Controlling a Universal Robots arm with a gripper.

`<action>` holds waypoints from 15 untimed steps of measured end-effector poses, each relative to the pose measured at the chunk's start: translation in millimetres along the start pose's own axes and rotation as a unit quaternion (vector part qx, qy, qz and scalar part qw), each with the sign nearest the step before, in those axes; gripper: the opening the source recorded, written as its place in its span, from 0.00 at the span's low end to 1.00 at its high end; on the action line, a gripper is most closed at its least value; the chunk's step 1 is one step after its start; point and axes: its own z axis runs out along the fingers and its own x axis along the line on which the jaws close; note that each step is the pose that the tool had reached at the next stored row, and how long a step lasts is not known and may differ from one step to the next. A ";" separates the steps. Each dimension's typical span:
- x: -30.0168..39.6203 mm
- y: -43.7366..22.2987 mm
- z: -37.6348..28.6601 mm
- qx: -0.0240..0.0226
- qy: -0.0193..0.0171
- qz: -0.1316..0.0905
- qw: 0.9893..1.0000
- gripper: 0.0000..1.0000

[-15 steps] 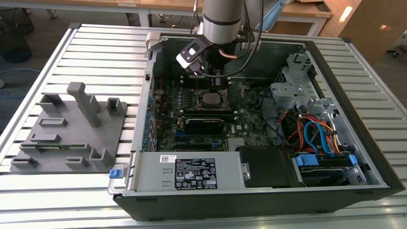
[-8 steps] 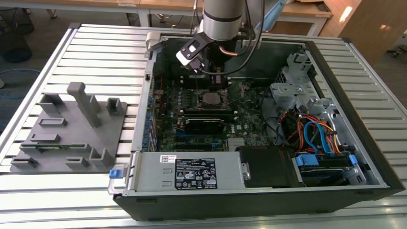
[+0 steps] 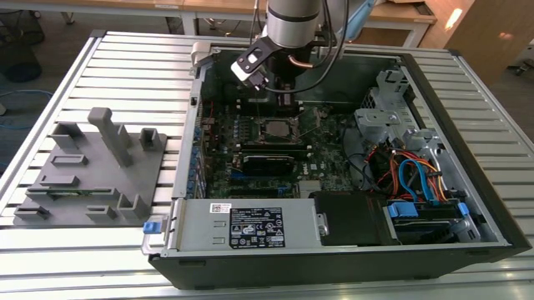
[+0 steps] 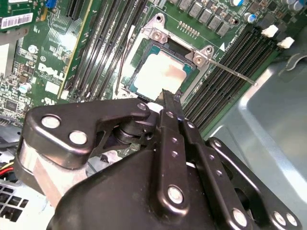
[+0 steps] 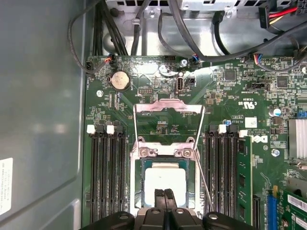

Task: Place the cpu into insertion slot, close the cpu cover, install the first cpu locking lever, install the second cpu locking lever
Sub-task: 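Close the cpu cover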

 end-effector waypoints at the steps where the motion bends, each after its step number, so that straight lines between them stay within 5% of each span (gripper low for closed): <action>1: 0.0 0.0 -1.1 0.000 0.000 0.000 1.000 0.10; 15: 0.6 0.8 -18.9 0.000 0.000 0.000 1.000 0.10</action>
